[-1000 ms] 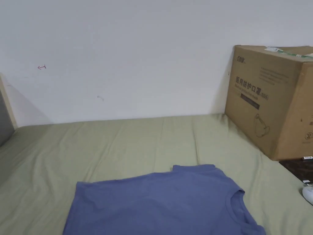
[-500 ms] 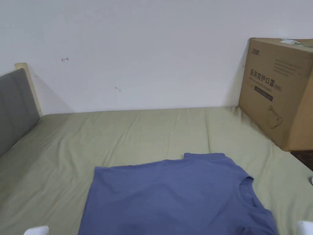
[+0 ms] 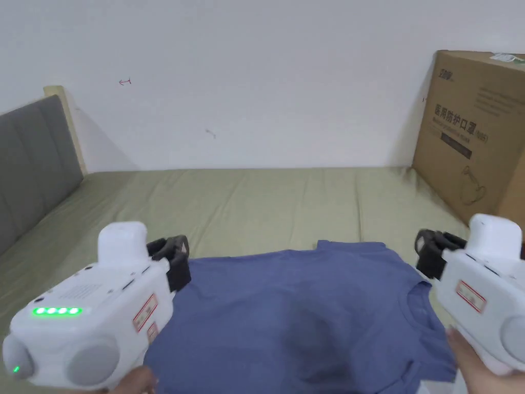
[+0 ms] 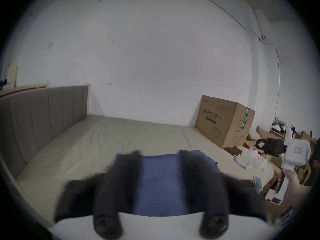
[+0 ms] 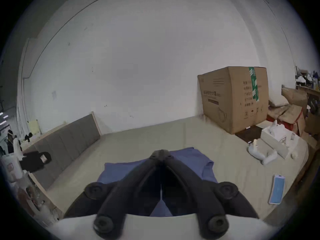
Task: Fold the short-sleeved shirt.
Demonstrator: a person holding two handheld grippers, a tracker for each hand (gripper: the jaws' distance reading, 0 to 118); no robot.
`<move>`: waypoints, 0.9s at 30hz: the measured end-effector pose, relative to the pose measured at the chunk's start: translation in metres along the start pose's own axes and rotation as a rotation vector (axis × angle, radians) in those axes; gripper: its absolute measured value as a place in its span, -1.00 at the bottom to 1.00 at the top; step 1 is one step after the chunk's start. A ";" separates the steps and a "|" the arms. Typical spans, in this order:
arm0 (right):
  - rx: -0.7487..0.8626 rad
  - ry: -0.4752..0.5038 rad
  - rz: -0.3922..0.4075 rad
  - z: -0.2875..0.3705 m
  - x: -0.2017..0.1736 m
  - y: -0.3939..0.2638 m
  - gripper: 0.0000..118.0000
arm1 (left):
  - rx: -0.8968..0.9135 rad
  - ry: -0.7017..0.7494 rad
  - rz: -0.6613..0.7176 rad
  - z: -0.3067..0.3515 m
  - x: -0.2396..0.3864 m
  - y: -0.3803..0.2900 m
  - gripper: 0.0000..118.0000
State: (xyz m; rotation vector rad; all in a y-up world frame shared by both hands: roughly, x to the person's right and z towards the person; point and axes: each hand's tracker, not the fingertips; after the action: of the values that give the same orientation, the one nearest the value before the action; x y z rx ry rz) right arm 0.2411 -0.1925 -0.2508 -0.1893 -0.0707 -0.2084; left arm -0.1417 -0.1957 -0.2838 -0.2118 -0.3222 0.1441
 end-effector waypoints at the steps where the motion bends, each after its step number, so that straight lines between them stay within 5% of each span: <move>1: -0.012 0.049 -0.038 0.011 0.020 -0.015 -1.00 | 0.006 -0.002 -0.001 -0.003 0.004 0.001 -0.99; 5: 0.082 0.006 0.035 0.025 -0.005 -0.013 -1.00 | 0.005 -0.032 0.019 -0.003 0.008 0.005 -0.99; 9: 0.029 0.098 0.105 0.024 -0.011 -0.004 -1.00 | -0.149 0.009 -0.007 -0.010 -0.022 0.008 -0.99; 12: -0.051 0.124 0.071 0.020 0.007 -0.022 -1.00 | -0.617 0.064 0.050 -0.040 -0.069 -0.018 -0.98; 13: -0.113 0.181 0.005 0.025 0.013 -0.033 -1.00 | -0.706 0.085 0.089 -0.044 -0.084 -0.032 -0.98; 17: -0.275 0.107 -0.069 0.002 0.038 -0.064 -1.00 | -0.795 0.133 0.140 -0.049 -0.125 -0.092 -0.89; 18: -0.322 0.113 -0.095 -0.015 0.051 -0.067 -1.00 | -0.842 0.177 0.166 -0.048 -0.124 -0.112 -0.41; 19: -0.344 0.103 -0.105 -0.015 0.053 -0.073 -1.00 | -0.904 0.188 0.179 -0.053 -0.126 -0.136 0.65; 20: -0.360 0.103 -0.116 -0.013 0.054 -0.077 -1.00 | -0.947 0.195 0.195 -0.052 -0.126 -0.152 1.00; 25: -0.422 0.059 -0.132 -0.014 0.063 -0.087 -1.00 | -0.916 0.184 0.148 -0.063 -0.134 -0.175 0.91; 26: -0.437 0.054 -0.142 -0.019 0.069 -0.086 -1.00 | -0.911 0.178 0.144 -0.064 -0.132 -0.176 0.81; 27: -0.443 0.048 -0.146 -0.019 0.071 -0.088 -1.00 | -0.882 0.132 0.155 -0.064 -0.130 -0.175 0.51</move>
State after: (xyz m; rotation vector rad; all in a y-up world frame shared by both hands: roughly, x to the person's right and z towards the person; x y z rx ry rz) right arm 0.2931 -0.2946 -0.2476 -0.6211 0.0107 -0.3727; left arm -0.2241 -0.3992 -0.3423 -1.1166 -0.2201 0.1329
